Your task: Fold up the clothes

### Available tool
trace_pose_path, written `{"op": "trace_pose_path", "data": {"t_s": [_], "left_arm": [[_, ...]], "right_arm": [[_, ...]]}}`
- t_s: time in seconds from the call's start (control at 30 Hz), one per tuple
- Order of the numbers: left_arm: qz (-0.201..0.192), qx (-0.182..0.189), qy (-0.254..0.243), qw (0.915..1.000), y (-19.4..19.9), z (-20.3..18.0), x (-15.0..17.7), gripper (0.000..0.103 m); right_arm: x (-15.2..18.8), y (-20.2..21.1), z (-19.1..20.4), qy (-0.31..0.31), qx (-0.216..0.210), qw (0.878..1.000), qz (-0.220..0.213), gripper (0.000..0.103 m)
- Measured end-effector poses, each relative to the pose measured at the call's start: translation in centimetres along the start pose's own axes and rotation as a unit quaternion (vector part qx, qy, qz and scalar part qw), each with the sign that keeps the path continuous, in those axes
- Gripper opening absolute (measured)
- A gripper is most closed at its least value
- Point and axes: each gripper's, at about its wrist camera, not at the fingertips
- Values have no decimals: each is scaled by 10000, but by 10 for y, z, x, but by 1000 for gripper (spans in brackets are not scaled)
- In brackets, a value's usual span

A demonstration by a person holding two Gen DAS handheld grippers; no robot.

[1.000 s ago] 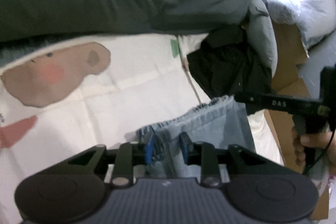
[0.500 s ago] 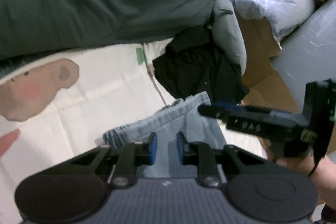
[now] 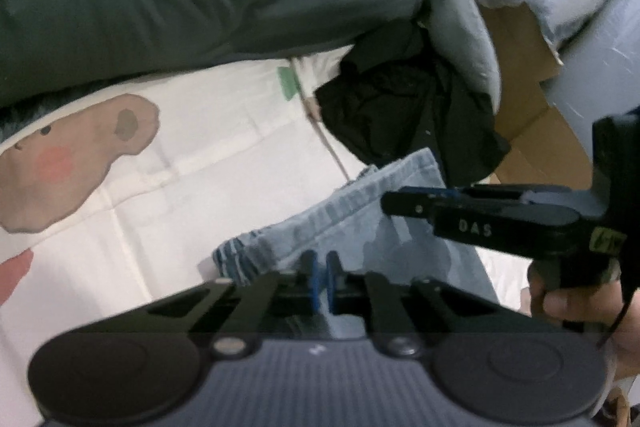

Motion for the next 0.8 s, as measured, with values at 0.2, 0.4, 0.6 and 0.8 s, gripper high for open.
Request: {"op": "trace_pose_path", "data": {"t_s": [0.2,0.4,0.6,0.8], "left_arm": [[39,-136,56,9999,-14,6,4,3],[31,-116,151,9998,-27,15,10,3],[-72,-76,60,9999,-32,17,16,3],[-23,3,220,9998,-31,21,14,3]], "right_arm": [[-5,-14,-1,209,-94,9994,262,22],[-12,-31,-10,91,-255,9982,532,21],[-13,-35,-14,-197,-254,9980,552,20],[-13,-39,-11,-367,-123,9978,546,20]]}}
Point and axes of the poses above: each gripper's, at about its wrist camera, not at the fingertips, and y roughly against the way its jaws point, z to its left, x to its underside, and after that the axes turned 15 degrees about -x, right-handed
